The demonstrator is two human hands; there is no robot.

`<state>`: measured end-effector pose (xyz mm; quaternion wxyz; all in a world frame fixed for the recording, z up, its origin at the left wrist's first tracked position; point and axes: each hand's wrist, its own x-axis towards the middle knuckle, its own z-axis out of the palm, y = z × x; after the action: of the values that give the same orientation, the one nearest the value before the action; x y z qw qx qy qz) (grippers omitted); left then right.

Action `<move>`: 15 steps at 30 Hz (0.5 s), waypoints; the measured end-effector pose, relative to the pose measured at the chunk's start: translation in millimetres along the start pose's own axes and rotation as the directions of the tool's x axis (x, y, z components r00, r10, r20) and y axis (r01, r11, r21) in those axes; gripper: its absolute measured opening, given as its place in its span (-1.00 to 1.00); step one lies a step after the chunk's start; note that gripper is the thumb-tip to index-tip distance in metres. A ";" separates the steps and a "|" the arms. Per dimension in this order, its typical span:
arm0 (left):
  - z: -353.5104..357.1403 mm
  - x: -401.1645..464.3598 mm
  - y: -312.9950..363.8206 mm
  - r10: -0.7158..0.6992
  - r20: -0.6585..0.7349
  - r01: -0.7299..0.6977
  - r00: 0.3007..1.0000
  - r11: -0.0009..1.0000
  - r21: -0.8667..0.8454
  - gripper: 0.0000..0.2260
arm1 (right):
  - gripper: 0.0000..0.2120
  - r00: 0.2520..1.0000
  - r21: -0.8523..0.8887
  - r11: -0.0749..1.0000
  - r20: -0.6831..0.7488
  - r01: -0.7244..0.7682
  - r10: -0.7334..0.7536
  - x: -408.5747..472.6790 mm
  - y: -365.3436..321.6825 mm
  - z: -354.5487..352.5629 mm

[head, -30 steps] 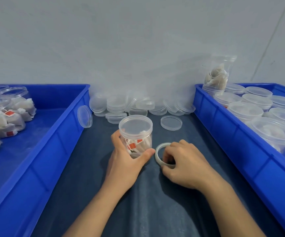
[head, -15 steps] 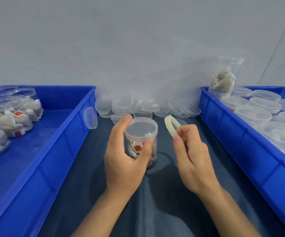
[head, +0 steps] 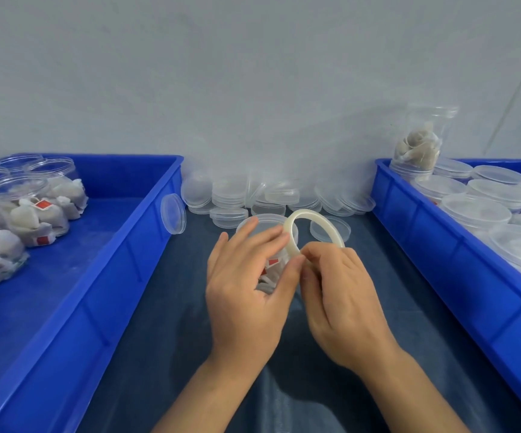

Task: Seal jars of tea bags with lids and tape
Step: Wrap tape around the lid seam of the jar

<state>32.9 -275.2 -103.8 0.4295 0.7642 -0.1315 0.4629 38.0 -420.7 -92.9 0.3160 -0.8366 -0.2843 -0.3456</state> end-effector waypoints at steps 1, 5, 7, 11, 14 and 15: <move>0.2 0.0 0.2 0.002 -0.013 -0.002 1.000 1.000 0.007 -0.78 | -0.92 1.000 -0.010 1.000 -0.001 0.001 -0.001 0.1 -0.4 0.1; -0.7 -0.2 -1.6 0.016 -0.039 -0.017 0.999 1.000 -0.007 -0.88 | -0.92 1.000 -0.038 0.999 0.014 0.008 -0.007 0.3 0.0 -0.5; -1.5 0.2 -1.9 0.009 -0.042 -0.009 0.999 1.000 -0.021 -0.90 | -0.93 0.999 -0.045 0.999 0.033 0.013 -0.011 0.8 0.3 -1.9; -2.5 3.4 -3.5 -0.036 -0.040 0.032 0.999 0.995 -0.094 -0.93 | -0.94 0.999 -0.096 0.995 0.039 0.042 -0.039 2.5 0.3 -5.7; -3.7 4.6 -3.5 -0.049 -0.028 0.046 0.998 0.993 -0.113 -0.89 | -0.95 0.998 -0.120 0.992 0.046 0.043 -0.038 3.2 -0.4 -6.9; -4.0 4.8 -2.7 -0.051 -0.027 0.048 0.998 0.993 -0.109 -0.85 | -0.95 0.998 -0.120 0.992 0.047 0.042 -0.036 3.3 -0.7 -6.8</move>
<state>34.8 -269.5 -100.4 0.4836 0.7358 -0.1311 0.4556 36.7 -424.4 -86.4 0.2514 -0.8561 -0.2859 -0.3496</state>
